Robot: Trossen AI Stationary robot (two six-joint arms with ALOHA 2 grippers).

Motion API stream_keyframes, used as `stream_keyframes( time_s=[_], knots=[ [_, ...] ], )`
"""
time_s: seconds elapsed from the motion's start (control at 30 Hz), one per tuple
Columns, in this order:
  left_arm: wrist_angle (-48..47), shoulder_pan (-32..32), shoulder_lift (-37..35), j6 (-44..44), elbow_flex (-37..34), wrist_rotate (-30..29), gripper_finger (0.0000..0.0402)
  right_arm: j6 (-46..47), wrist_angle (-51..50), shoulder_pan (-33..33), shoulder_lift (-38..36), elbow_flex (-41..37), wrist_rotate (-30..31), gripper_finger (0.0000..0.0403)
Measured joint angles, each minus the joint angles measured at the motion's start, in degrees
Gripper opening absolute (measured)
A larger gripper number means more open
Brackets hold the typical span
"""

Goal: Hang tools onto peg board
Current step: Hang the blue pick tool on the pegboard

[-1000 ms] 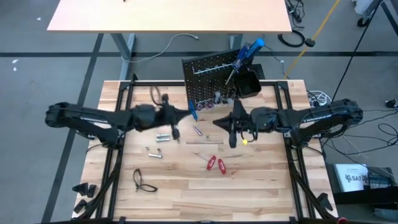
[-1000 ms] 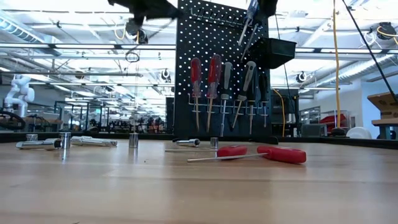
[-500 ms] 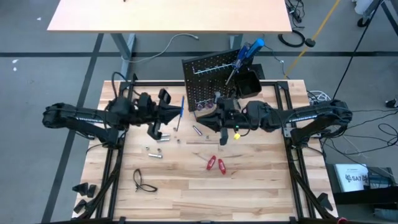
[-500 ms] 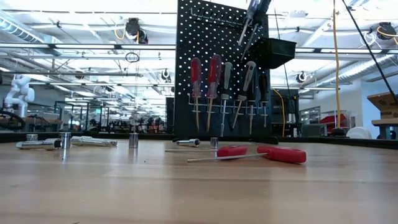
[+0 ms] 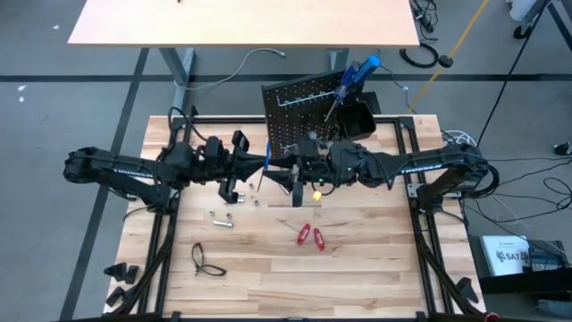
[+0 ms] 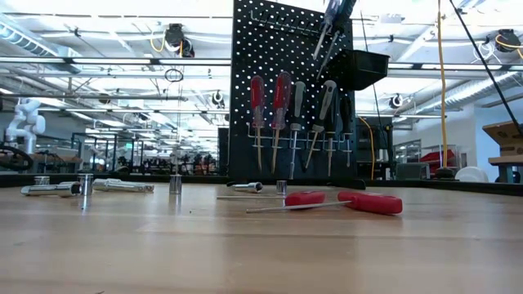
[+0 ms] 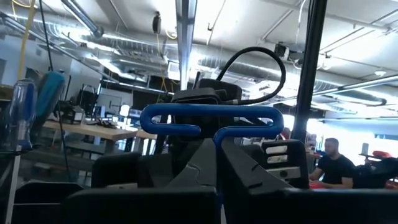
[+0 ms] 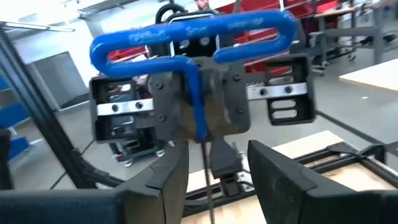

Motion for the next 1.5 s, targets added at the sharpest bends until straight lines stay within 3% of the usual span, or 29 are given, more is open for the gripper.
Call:
stream_keyframes(
  time_s=[0.23, 0.5, 0.7, 1.07, 1.17, 1.27, 1.5],
  knots=[
    [0.0, 0.7, 0.0, 0.1, 0.0, -0.4, 0.0000, -1.4, 0.8, -0.4, 0.0, 0.0, 1.0, 0.0115],
    [-0.4, 1.9, 0.0, 0.0, 0.0, -0.3, 0.0000, -1.9, 2.1, -0.4, 0.0, 0.0, 1.0, 0.0016],
    [-0.3, 2.6, 0.0, -0.5, 0.0, 0.6, 0.0003, -3.6, 2.9, -0.4, 0.0, 0.0, 1.0, 0.0003],
    [-4.1, 3.1, -1.0, -0.5, 0.0, -1.2, 0.0114, -5.8, 1.9, -0.4, -1.1, -0.1, 7.6, 0.0001],
    [-8.7, 4.1, -3.7, -0.5, -0.1, -1.4, 0.0142, -5.8, -3.5, 0.0, -3.3, -0.1, 13.1, 0.0001],
    [-14.5, 5.6, -8.1, -0.5, -0.1, -1.5, 0.0159, -4.9, -12.7, 1.1, -6.5, 0.0, 22.9, 0.0000],
    [-29.7, 9.9, -16.1, -0.4, -0.1, -4.5, 0.0163, 1.3, -24.4, 4.4, -12.1, 0.0, 51.1, 0.0000]
  ],
)
